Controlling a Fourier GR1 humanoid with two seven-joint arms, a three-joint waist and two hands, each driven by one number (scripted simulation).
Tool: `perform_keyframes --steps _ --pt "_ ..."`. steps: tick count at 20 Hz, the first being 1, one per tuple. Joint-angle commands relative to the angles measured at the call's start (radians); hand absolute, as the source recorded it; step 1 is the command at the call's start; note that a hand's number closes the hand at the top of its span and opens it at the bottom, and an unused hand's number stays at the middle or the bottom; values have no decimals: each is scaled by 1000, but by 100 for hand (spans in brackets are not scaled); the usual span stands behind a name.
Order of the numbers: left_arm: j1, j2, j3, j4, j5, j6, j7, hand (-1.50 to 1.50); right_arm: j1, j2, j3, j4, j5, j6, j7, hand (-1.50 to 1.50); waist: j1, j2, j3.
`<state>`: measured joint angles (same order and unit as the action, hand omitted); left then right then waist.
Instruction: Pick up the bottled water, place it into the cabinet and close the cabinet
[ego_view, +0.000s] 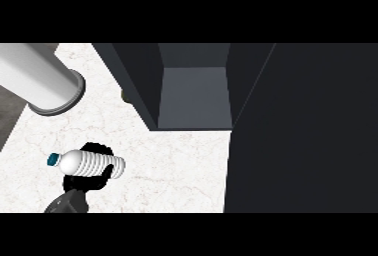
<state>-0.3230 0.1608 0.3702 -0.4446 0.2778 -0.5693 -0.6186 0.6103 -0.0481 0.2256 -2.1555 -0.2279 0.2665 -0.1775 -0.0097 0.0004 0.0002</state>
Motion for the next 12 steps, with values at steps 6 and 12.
perform_keyframes --steps 6,12 --pt "69 -52 -38 -222 99 -45 139 150 62 -39 2 -36 -15 25 -10 -150 7 -4 0" --pt "154 -153 -128 -580 140 108 359 150 -32 -20 -12 -10 -43 -5 30 -150 17 -5 1"
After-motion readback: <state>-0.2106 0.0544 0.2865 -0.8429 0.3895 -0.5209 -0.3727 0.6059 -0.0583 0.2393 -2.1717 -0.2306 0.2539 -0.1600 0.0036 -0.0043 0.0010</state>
